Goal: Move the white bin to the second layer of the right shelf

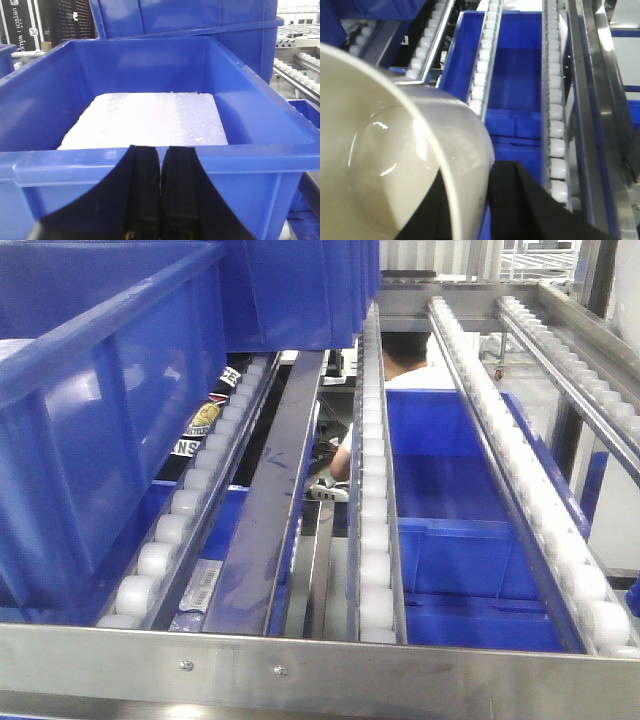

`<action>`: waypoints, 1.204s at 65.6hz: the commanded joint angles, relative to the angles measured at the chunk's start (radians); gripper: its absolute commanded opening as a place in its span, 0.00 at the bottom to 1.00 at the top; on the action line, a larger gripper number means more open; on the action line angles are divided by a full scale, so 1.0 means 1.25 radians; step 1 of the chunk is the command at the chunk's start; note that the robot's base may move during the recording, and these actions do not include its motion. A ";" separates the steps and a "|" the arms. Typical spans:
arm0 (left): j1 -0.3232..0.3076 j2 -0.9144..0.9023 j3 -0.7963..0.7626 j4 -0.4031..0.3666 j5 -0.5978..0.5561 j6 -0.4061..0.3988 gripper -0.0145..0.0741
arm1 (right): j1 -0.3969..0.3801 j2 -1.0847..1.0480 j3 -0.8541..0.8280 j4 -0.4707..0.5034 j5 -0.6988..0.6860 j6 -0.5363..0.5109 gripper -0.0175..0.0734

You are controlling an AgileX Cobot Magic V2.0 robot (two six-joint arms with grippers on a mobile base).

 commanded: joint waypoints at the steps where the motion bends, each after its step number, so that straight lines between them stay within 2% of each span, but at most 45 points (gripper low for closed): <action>1: -0.002 -0.011 0.027 -0.004 -0.070 -0.006 0.26 | -0.004 0.009 -0.025 0.013 -0.109 -0.001 0.25; 25: -0.002 -0.011 0.027 -0.004 -0.070 -0.006 0.26 | 0.006 0.232 -0.048 0.034 -0.136 -0.001 0.25; 54: -0.002 -0.011 0.027 -0.004 -0.070 -0.006 0.26 | 0.138 0.479 -0.094 0.032 -0.186 -0.002 0.25; 79: -0.002 -0.011 0.027 -0.004 -0.070 -0.006 0.26 | 0.139 0.586 -0.094 0.032 -0.221 -0.002 0.25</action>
